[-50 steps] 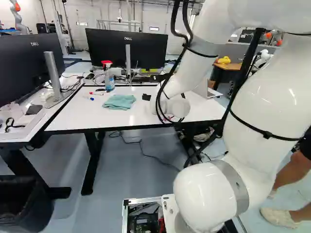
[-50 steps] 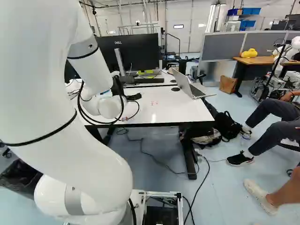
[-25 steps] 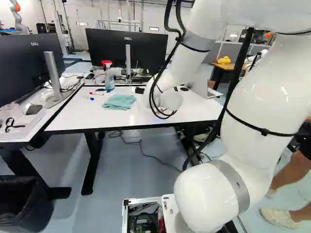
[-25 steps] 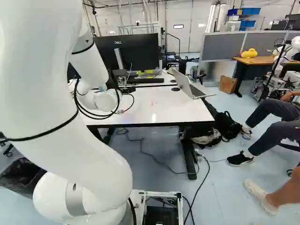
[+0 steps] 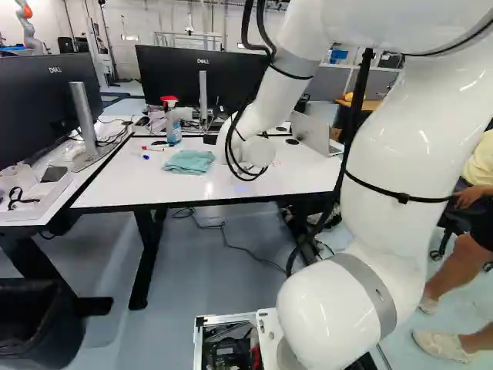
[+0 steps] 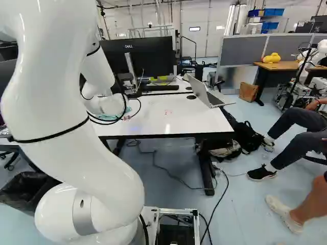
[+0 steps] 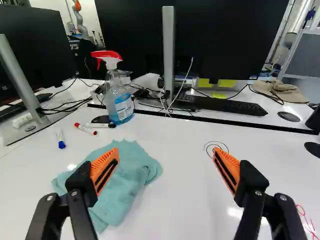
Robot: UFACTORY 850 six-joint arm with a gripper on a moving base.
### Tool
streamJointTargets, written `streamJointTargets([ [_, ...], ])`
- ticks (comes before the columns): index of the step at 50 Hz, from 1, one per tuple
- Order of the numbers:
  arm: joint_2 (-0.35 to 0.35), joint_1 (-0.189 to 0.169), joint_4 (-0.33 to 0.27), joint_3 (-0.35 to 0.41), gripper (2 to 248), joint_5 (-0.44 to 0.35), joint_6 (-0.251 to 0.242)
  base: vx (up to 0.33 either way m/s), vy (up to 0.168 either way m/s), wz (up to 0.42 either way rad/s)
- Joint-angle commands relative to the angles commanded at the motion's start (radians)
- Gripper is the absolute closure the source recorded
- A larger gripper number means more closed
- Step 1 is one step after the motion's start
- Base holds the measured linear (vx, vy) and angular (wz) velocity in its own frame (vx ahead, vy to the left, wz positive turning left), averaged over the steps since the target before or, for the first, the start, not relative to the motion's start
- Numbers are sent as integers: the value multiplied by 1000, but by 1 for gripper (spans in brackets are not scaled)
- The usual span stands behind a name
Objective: Clean the table with the green towel
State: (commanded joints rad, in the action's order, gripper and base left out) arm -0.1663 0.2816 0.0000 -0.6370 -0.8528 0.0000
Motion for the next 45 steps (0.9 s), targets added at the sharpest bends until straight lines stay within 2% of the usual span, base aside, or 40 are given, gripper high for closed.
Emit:
streamJointTargets([
  [24, -66, 63, -15, -75, 3, 36, 0, 0, 0, 0],
  [45, -139, 111, -15, -160, 3, 109, 0, 0, 0, 0],
])
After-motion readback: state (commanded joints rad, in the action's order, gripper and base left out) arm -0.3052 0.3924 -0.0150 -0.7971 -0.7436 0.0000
